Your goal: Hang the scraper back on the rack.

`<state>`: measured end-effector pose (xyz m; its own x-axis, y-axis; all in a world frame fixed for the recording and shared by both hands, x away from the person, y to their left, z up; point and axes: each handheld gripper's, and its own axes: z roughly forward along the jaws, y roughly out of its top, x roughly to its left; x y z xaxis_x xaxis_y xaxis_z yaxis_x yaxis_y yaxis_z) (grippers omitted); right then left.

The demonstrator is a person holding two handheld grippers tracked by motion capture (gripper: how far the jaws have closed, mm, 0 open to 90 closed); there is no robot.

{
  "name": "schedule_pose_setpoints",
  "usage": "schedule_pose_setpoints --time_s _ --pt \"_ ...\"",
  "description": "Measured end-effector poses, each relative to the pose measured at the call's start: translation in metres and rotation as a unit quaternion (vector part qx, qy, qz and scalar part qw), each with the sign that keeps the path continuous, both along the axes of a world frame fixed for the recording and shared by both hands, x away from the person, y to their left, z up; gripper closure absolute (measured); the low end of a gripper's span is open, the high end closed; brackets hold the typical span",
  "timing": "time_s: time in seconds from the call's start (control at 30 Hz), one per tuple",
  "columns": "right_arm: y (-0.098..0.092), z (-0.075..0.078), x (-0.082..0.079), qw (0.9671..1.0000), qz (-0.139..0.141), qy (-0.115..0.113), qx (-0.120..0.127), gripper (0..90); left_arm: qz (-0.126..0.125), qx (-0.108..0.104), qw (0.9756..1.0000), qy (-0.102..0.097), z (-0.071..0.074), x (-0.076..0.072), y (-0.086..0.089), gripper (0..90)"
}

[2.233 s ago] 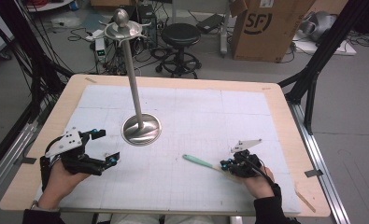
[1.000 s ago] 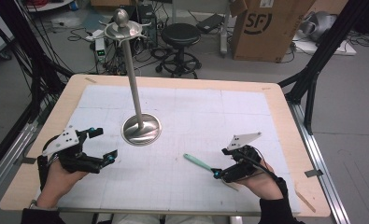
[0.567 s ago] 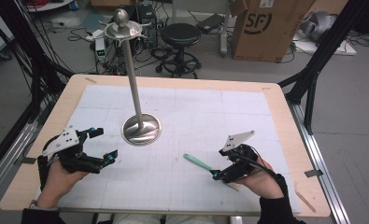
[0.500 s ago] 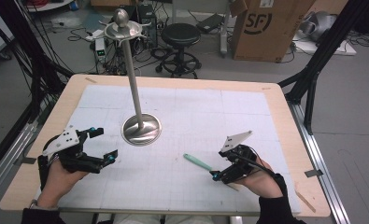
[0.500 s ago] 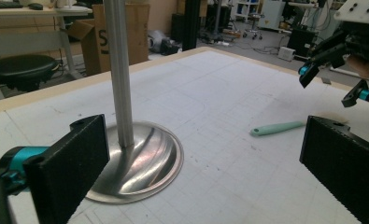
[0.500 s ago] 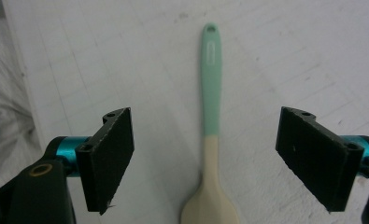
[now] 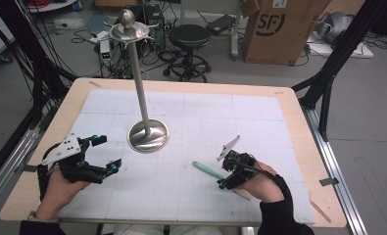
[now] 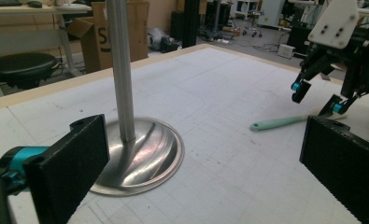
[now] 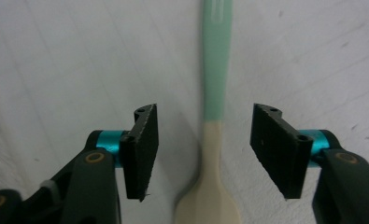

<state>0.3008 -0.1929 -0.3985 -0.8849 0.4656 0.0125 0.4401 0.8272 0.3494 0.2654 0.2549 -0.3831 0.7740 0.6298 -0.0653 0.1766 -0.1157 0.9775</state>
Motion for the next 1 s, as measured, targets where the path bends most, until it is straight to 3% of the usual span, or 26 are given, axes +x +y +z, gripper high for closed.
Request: schedule_pose_setpoints --time_s 0.13,0.37,0.53,0.67,0.77,0.87,1.0 --pt "0.0017 -0.0087 0.0023 0.9994 -0.004 0.001 -0.034 48.9 0.002 -0.001 1.0000 -0.001 0.0005 0.0001 0.0007 2.0" --pt "0.0014 -0.0105 0.0004 0.9983 -0.011 0.008 -0.056 61.1 0.000 0.003 1.0000 0.002 -0.0008 0.0025 0.0007 2.0" --pt "0.0021 -0.0108 -0.0006 0.9983 -0.019 0.022 -0.050 71.6 0.001 0.000 1.0000 0.002 -0.0009 0.0025 0.0008 2.0" --pt "-0.0036 -0.0123 0.0018 0.9972 -0.062 0.035 -0.026 78.5 0.001 0.000 1.0000 0.002 -0.0009 0.0020 0.0008 2.0" --pt "-0.0060 -0.0128 0.0001 0.9966 -0.075 0.029 -0.019 79.9 0.001 -0.001 1.0000 0.000 -0.0003 0.0015 0.0011 2.0" --pt "-0.0030 -0.0122 -0.0028 0.9972 -0.066 0.015 -0.031 80.2 0.000 -0.001 1.0000 0.000 -0.0001 0.0012 0.0014 2.0" --pt "-0.0048 -0.0107 -0.0035 0.9969 -0.076 0.002 -0.021 80.2 0.001 -0.003 1.0000 -0.001 0.0008 0.0017 0.0023 2.0"
